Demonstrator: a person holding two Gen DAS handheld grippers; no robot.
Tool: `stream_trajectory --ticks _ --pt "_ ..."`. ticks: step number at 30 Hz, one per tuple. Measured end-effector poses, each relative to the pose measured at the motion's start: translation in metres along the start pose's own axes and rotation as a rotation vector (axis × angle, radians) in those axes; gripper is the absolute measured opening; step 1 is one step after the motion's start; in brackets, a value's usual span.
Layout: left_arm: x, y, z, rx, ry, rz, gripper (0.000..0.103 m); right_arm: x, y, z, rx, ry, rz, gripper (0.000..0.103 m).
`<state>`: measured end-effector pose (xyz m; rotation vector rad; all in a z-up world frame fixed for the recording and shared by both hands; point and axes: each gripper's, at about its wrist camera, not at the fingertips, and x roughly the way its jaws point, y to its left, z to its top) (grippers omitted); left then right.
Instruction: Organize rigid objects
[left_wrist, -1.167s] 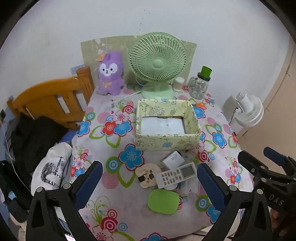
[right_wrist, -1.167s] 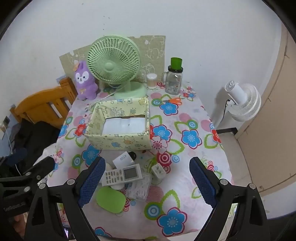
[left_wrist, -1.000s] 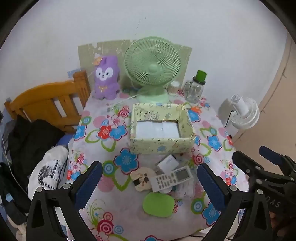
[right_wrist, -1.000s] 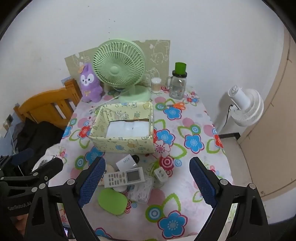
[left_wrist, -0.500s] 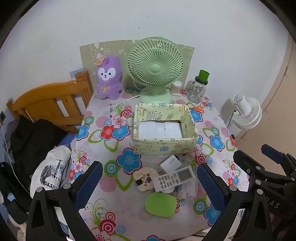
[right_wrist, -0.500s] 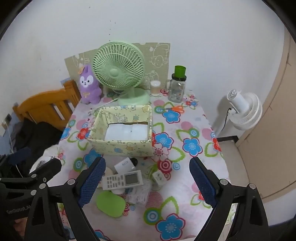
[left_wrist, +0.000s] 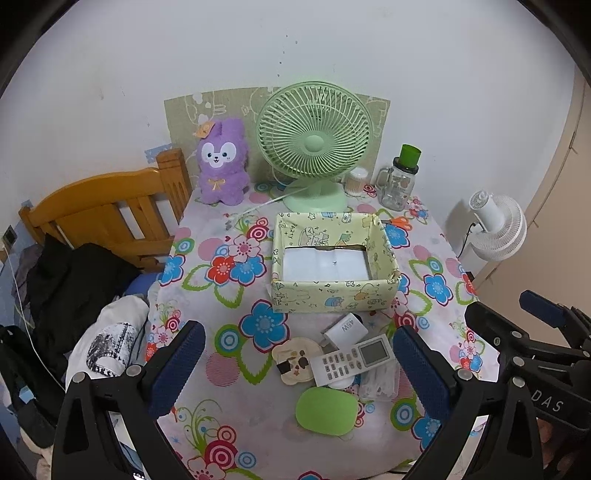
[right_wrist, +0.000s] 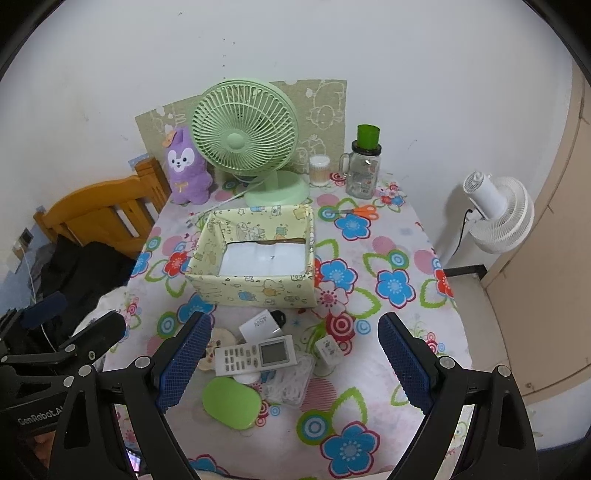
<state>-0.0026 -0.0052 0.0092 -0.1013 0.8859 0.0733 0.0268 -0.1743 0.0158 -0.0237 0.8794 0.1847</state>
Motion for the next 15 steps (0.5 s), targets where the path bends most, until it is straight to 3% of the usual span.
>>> stream_trajectory --ticks 15 --pt "-0.0033 -0.0074 0.0002 0.022 -0.001 0.007 0.102 -0.0011 -0.0034 -0.0005 0.008 -0.002 -0.001 0.094"
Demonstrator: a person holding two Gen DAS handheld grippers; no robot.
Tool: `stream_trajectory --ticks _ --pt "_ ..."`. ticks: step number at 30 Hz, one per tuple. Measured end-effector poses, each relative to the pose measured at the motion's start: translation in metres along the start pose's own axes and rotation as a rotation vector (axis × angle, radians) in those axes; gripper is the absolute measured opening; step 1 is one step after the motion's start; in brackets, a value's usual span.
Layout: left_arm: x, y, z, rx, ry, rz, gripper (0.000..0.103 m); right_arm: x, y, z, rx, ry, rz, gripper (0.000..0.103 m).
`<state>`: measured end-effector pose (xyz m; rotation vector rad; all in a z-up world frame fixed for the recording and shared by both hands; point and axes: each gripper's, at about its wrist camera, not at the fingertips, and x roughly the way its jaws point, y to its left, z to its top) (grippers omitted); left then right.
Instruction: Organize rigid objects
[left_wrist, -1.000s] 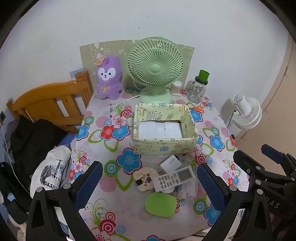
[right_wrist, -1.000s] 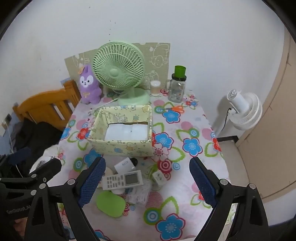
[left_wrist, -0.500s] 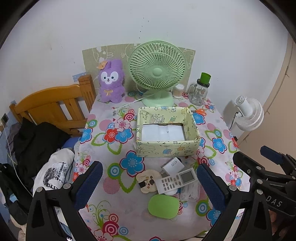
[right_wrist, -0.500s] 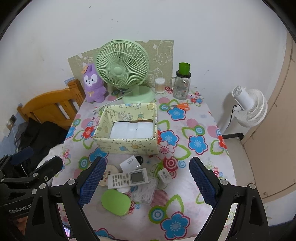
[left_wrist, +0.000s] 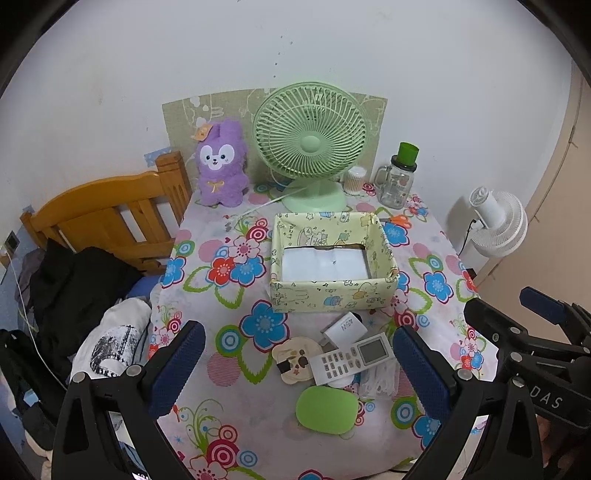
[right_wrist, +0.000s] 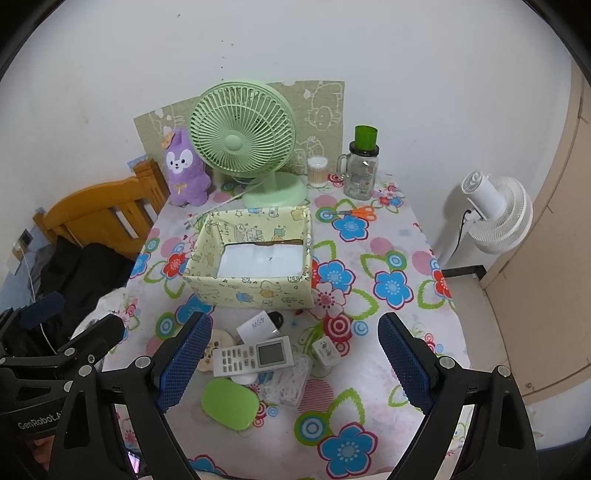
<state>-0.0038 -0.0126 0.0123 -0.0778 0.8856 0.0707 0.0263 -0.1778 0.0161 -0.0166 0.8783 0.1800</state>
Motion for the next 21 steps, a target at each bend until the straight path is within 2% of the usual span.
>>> stream_trajectory --ticks 21 --pt "-0.0046 -0.0036 0.0009 0.019 -0.012 0.0 0.101 -0.0076 -0.0004 -0.002 -0.008 -0.014 -0.033 0.094"
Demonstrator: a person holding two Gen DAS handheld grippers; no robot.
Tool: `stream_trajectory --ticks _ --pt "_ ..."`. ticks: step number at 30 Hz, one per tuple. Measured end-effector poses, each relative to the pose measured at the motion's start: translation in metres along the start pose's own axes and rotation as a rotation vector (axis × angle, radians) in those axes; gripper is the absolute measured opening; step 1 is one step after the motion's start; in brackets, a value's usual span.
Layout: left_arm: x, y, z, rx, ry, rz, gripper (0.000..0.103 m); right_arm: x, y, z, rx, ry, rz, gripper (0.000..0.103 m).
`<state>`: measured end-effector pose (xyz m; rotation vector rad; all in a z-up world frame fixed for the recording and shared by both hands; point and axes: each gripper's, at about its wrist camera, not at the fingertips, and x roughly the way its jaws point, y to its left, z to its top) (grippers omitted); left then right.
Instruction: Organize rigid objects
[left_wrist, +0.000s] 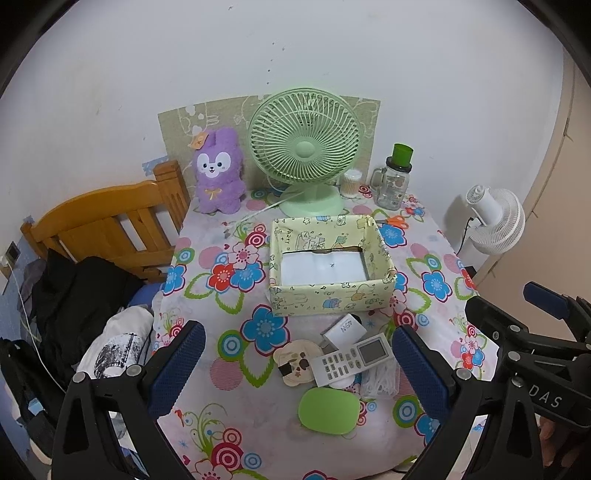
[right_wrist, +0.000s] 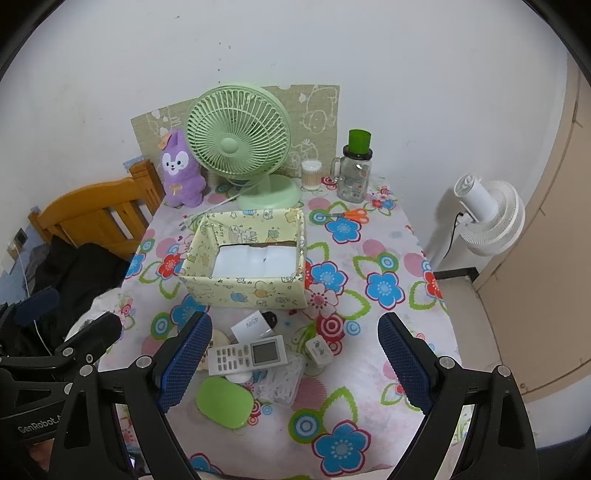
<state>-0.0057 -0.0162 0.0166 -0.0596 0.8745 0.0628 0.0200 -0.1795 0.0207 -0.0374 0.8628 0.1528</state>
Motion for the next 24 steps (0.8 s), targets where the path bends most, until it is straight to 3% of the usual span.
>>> stream_trajectory --ticks 24 --pt "-0.0006 0.0017 0.0038 0.018 -0.006 -0.014 0.101 -0.0029 0.0022 0.0008 0.026 -0.01 -0.013 0.094"
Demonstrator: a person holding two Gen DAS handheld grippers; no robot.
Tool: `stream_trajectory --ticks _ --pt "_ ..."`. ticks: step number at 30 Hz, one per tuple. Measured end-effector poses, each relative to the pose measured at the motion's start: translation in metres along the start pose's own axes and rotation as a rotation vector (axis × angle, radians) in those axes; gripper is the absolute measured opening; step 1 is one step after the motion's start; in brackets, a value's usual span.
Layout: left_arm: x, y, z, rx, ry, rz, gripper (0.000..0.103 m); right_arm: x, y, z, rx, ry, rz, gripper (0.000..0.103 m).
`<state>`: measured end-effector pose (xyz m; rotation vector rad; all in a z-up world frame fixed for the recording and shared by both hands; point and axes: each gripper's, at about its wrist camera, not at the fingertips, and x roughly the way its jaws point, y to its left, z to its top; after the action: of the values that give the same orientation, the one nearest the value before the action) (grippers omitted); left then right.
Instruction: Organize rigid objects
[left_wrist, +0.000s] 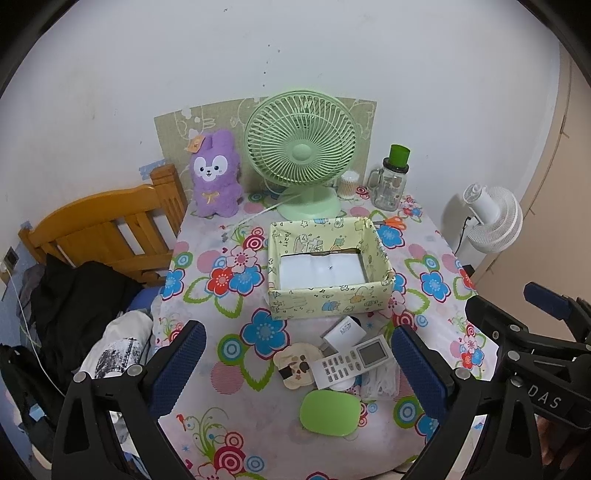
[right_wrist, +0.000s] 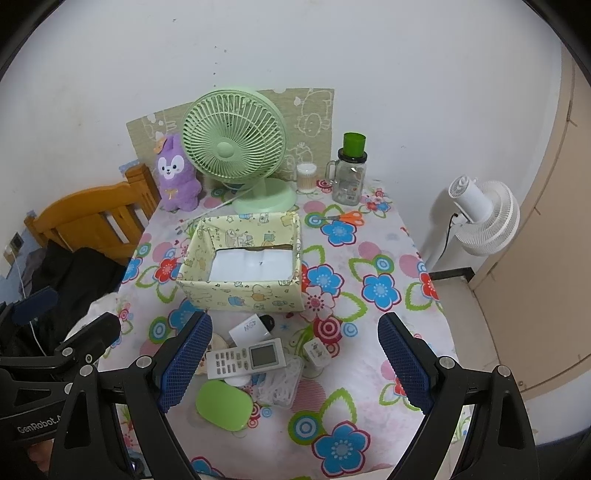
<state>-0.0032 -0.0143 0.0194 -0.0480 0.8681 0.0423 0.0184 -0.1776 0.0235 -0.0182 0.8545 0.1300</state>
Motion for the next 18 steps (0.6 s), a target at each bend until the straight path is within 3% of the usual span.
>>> stream_trajectory --ticks 6,18 --pt "0.002 0.001 -0.002 -0.001 0.002 -0.023 0.101 0.002 -0.004 0.0 0.053 0.002 0.043 0.094" --pt "0.022 0.004 -0.009 0.003 0.048 -0.068 0.101 0.017 -0.001 -0.007 0.04 0.059 0.011 0.094"
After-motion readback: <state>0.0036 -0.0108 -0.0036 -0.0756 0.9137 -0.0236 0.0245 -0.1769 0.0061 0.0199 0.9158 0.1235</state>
